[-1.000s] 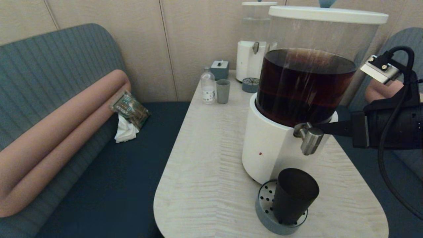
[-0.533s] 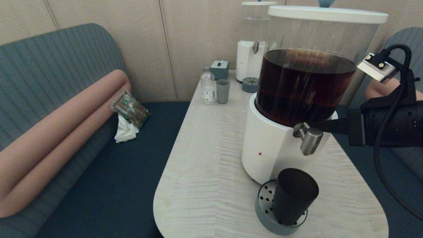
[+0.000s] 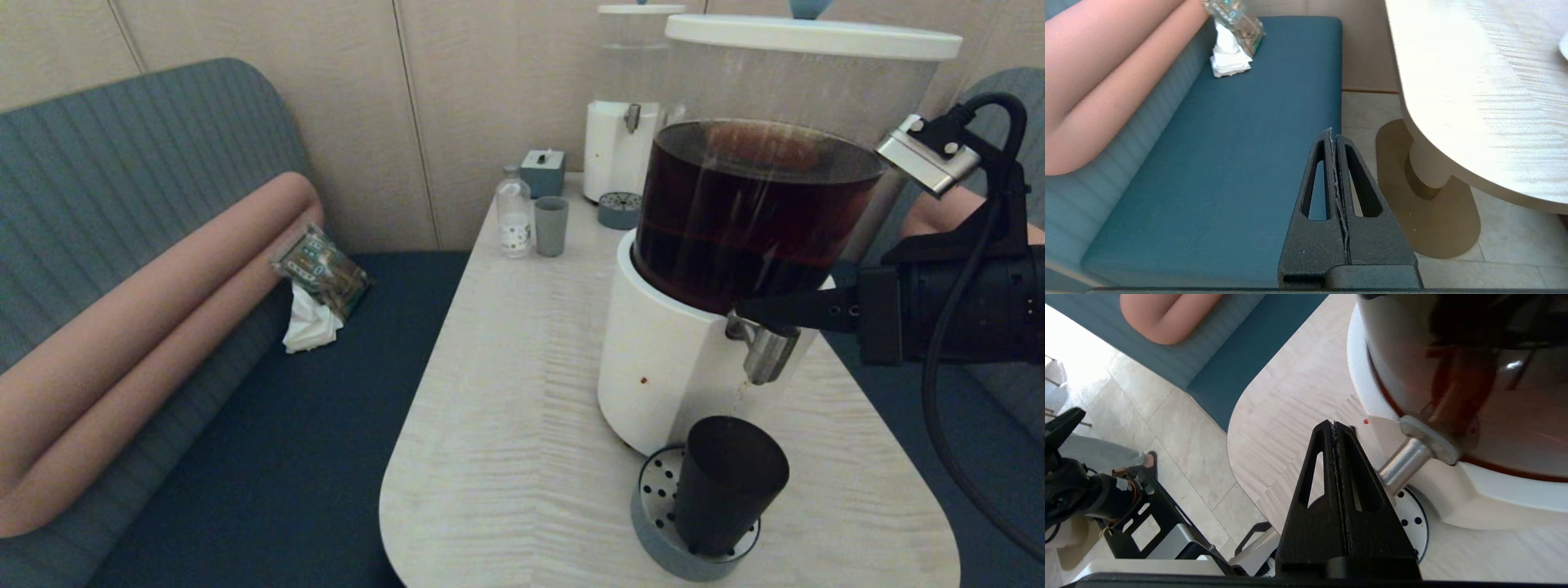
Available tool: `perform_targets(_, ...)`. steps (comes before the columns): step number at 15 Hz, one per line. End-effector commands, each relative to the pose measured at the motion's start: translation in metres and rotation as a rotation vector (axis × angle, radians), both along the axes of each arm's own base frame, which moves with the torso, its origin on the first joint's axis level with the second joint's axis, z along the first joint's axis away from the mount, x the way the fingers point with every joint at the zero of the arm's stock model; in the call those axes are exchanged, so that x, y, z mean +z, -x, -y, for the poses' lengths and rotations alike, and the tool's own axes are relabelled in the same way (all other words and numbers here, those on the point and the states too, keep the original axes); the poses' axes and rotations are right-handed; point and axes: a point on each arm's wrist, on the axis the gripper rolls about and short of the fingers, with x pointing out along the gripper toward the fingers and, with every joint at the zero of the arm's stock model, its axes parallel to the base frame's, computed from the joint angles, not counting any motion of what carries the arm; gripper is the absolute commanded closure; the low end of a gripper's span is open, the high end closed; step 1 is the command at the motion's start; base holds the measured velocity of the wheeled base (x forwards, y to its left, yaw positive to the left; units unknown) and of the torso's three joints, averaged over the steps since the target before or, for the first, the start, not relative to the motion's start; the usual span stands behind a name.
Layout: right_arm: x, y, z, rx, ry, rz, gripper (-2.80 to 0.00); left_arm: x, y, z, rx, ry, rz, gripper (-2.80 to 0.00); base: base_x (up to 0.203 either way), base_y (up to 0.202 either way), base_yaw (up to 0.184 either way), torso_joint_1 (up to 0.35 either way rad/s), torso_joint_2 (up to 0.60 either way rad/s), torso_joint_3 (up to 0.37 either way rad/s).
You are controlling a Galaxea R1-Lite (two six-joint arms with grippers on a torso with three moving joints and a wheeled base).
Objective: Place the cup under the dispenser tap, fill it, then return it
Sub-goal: Turn on the faucet
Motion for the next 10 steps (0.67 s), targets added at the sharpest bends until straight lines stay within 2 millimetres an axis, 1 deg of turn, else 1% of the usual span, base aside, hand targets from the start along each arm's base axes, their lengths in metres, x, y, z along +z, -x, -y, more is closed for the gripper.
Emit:
perform_targets(1, -0.002, 0.0, -0.001, 0.005, 0.007, -0.005, 0.0, 0.0, 0.0, 0.0, 0.001, 0.001, -0.003, 0.0, 0.0, 0.0, 0.0, 0.0, 0.0, 0.0)
perform_targets(4, 0.003, 0.004, 0.002, -0.002, -0.009, 0.039, 0.0, 0.0, 0.0, 0.0, 0.001, 0.001, -0.003, 0.0, 0.0, 0.0, 0.0, 0.0, 0.0, 0.0)
perform_targets(6, 0.012, 0.009, 0.004, -0.011, -0.026, 0.072, 0.0, 0.0, 0.0, 0.0, 0.001, 0.001, -0.003, 0.0, 0.0, 0.0, 0.0, 0.0, 0.0, 0.0)
perform_targets(10, 0.022, 0.023, 0.012, -0.052, -0.03, 0.124, 0.0, 0.0, 0.0, 0.0, 0.001, 0.001, -0.003, 0.0, 0.0, 0.0, 0.0, 0.0, 0.0, 0.0)
